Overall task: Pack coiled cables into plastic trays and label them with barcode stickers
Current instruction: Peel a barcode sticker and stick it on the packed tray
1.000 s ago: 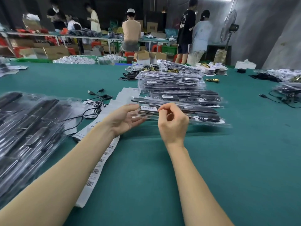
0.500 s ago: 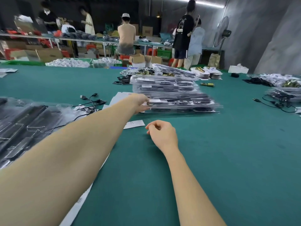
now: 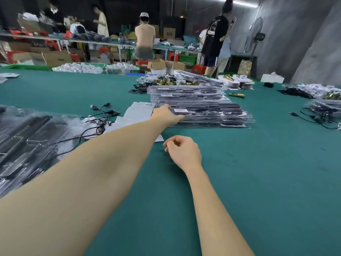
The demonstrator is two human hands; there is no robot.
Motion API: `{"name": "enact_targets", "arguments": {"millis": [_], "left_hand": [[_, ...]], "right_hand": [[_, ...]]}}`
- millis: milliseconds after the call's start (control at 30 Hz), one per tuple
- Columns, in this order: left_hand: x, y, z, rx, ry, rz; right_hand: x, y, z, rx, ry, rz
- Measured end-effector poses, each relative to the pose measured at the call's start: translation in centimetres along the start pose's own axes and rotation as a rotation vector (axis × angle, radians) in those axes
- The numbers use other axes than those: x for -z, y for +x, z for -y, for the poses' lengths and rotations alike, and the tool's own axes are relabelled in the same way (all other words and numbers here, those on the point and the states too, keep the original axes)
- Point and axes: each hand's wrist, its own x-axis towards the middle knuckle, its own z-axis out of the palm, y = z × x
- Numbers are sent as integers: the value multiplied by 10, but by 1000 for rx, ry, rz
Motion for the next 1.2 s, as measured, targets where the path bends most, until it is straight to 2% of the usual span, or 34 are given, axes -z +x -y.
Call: {"name": "enact_targets", "arguments": {"millis": [167,300,433,600,733,867,1033,1200], "left_hand": [[4,-4,10,27,-91,25],[15,-30,22,6,-161,-93],[37,-74,35,-133,-152,-182],[67,-130,71,-318,16,-186],[79,-145,106,-281,151,-185],[77,-148,128,-210,129,-221],[70,-151,136,-228,163,-260],[69,-155,129,-215,189,-235]], "right_hand": [[2,0,0,5,15,21],[3,-1,0,16,19,26],[3,-1,1,24,23,23],[2,-3,0,41,12,4],[0,-6,3,68,-53,12],[-7,-13,13,148,-147,1],[-32,-24,29,337,-80,63],[-51,-40,58,447,63,59]]}}
